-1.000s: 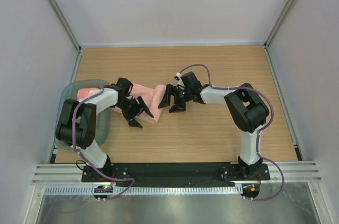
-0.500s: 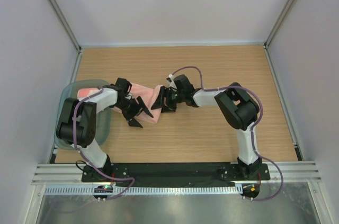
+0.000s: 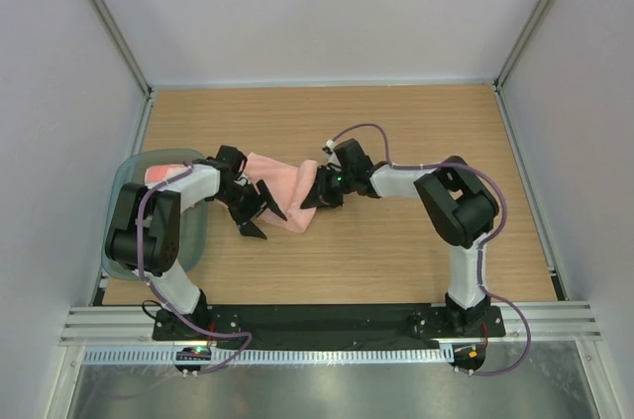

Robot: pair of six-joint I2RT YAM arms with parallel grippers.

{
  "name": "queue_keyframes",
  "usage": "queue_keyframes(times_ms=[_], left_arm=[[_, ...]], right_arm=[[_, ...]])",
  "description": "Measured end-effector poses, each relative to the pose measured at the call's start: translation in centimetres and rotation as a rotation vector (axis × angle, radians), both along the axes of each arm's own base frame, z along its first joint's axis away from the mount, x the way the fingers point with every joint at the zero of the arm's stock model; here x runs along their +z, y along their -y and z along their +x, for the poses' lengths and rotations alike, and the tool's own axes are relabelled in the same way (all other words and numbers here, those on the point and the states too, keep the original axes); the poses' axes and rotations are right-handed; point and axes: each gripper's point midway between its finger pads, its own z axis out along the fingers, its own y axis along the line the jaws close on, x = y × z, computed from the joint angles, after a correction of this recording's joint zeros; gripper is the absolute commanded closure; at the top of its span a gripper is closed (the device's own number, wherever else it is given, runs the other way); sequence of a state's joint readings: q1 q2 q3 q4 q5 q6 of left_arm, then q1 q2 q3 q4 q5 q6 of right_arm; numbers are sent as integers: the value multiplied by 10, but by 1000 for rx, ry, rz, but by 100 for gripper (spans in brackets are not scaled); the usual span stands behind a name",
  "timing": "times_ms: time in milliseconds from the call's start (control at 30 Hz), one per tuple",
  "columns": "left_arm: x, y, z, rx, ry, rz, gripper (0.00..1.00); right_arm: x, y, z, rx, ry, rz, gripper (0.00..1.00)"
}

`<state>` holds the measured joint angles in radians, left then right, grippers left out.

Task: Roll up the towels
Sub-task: Roll the towel

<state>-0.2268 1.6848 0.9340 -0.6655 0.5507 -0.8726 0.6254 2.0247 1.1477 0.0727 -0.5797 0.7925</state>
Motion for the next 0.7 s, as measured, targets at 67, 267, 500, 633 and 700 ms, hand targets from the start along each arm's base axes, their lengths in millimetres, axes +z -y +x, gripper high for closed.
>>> queue_keyframes(times_ms=[67,267,500,633,700], left_arm=[[-1,-2,-1,-11,2,9,28],[3,-3,2,-32,19,17,29],[16,-12,30,-60,93,116,31],[33,-32,60,-64,215,275,31],[42,-38,69,-73,272,330,31]], right_arm=[[1,27,-1,-30,3,-62,99],[4,117,-6,-142,-13,-242,99],[3,145,-24,-124,-17,-373,99],[2,155,-33,-107,-44,-426,99],[3,158,-35,-100,-49,-445,99]])
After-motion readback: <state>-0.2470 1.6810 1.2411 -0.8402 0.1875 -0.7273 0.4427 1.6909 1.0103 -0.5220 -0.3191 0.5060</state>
